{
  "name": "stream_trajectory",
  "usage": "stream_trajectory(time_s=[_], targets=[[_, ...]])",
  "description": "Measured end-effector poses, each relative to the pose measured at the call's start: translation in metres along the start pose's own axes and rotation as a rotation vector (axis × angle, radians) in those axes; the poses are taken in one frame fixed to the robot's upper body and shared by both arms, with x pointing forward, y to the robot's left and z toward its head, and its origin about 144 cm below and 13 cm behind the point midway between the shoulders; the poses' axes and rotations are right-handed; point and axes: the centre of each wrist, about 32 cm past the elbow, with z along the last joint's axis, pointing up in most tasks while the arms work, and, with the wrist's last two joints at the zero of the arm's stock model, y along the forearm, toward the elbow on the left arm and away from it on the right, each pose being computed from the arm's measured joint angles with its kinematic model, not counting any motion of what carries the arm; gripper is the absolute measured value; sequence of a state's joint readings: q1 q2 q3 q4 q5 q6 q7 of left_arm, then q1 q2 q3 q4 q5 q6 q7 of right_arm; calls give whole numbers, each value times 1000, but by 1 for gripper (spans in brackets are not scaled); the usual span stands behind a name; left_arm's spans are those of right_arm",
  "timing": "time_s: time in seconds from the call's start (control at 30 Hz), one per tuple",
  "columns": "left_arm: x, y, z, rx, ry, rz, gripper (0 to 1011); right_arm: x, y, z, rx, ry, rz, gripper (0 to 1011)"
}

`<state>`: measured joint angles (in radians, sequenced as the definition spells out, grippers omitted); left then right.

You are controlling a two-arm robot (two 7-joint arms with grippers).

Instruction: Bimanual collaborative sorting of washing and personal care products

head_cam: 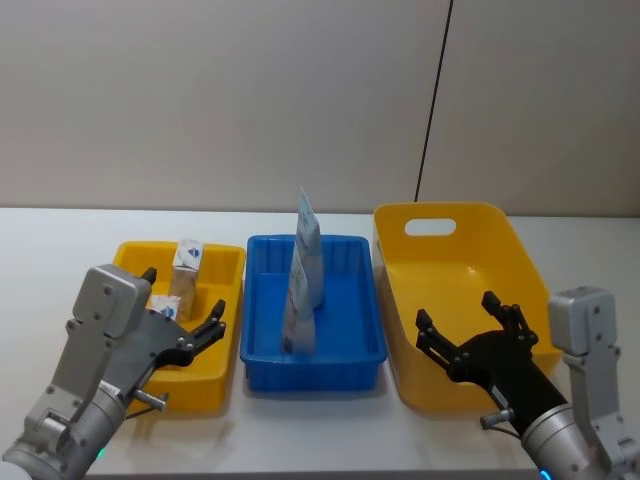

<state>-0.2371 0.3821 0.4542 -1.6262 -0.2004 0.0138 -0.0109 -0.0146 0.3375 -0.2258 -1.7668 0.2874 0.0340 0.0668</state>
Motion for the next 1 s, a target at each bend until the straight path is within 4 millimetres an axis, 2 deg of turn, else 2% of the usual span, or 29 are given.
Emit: stream_trajectory(time_s=[1.0], targets=[[0,0,0,0,0,0,1001,0,0,0,0,0,0,1000]])
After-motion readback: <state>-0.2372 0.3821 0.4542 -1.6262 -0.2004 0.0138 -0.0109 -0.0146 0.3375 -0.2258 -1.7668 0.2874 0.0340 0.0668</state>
